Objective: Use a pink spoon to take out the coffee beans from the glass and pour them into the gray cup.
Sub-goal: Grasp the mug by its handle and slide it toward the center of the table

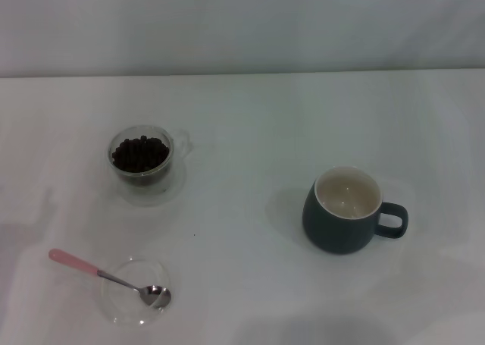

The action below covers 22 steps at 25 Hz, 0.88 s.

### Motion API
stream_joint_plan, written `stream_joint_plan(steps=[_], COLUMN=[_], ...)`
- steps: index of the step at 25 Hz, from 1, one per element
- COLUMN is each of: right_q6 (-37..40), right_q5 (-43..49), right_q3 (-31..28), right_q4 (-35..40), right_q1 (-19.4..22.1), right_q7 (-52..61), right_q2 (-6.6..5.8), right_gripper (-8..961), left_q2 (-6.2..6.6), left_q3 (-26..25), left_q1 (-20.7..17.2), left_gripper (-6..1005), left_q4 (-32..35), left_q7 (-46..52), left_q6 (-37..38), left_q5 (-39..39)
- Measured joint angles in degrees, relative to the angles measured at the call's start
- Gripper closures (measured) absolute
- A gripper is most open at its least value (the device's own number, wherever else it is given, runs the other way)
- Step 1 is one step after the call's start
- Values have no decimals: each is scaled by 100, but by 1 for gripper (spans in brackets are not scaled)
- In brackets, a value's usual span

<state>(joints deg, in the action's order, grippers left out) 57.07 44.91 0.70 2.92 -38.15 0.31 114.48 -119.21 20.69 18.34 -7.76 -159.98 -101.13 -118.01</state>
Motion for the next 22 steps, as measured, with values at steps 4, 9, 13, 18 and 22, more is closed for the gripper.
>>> stream_joint_plan(steps=[4, 9, 13, 18, 22], right_q6=[262, 417, 386, 377, 374], right_q5=[-21, 4, 7, 11, 12], right_q3=[-4, 97, 404, 1069, 2232], right_q4=[-30, -50, -42, -2, 332], right_q1=[29, 61, 65, 124, 335], right_q7=[158, 606, 834, 1384, 2510], right_q2=[39, 66, 62, 53, 36], right_gripper=[109, 109, 110, 110, 110], left_q2=[13, 14, 13, 17, 11], left_q3=[-57, -58, -58, -56, -56], left_q1=[-23, -27, -64, -119, -218], left_gripper=[126, 126, 126, 127, 127], left_q4=[50, 74, 73, 121, 148], left_q7=[12, 68, 77, 79, 80], left_q6=[378, 790, 881, 881, 855], left_q5=[-122, -252, -362, -363, -367])
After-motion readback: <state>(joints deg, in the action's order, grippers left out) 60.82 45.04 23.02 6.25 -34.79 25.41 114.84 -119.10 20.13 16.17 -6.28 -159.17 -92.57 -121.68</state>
